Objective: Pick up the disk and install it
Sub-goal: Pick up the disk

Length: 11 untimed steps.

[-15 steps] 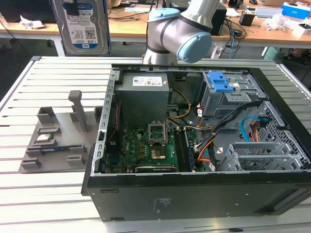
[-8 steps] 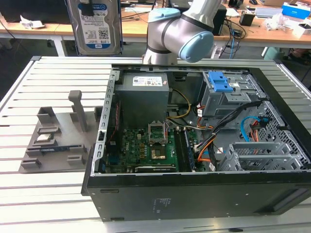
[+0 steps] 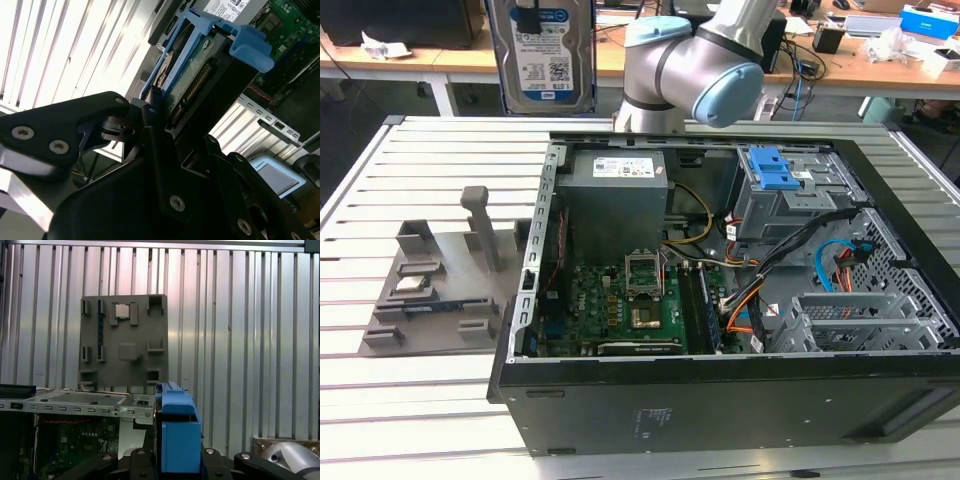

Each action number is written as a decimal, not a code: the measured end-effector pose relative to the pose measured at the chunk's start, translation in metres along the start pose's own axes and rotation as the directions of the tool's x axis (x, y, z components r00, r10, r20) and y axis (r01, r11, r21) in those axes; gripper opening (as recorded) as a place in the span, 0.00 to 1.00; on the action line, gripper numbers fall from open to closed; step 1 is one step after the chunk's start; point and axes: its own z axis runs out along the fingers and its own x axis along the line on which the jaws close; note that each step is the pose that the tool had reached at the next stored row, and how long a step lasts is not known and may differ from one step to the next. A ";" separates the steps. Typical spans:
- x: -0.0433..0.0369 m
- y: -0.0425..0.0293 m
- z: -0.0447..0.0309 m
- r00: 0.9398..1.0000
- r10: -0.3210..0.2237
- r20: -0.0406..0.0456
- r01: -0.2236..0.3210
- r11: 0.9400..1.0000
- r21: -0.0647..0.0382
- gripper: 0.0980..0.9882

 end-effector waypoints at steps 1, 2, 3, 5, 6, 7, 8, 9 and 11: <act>0.0001 -0.0036 -0.0002 1.000 0.000 0.000 0.000 1.000 0.000 0.30; 0.0004 -0.0101 -0.0004 1.000 0.000 0.000 0.000 1.000 0.000 0.30; 0.0005 -0.0132 -0.0006 1.000 0.000 0.000 0.000 1.000 0.000 0.30; 0.0007 -0.0211 -0.0010 1.000 0.000 0.000 0.000 1.000 -0.001 0.30; 0.0008 -0.0238 -0.0012 1.000 0.000 0.000 0.000 1.000 -0.001 0.30; 0.0009 -0.0266 -0.0013 1.000 0.000 0.000 0.000 1.000 -0.001 0.30; 0.0010 -0.0298 -0.0015 1.000 0.000 0.000 0.000 1.000 -0.001 0.30; 0.0011 -0.0325 -0.0016 1.000 0.000 0.000 0.000 1.000 -0.001 0.30; 0.0014 -0.0428 -0.0021 1.000 0.000 0.000 0.000 1.000 -0.002 0.30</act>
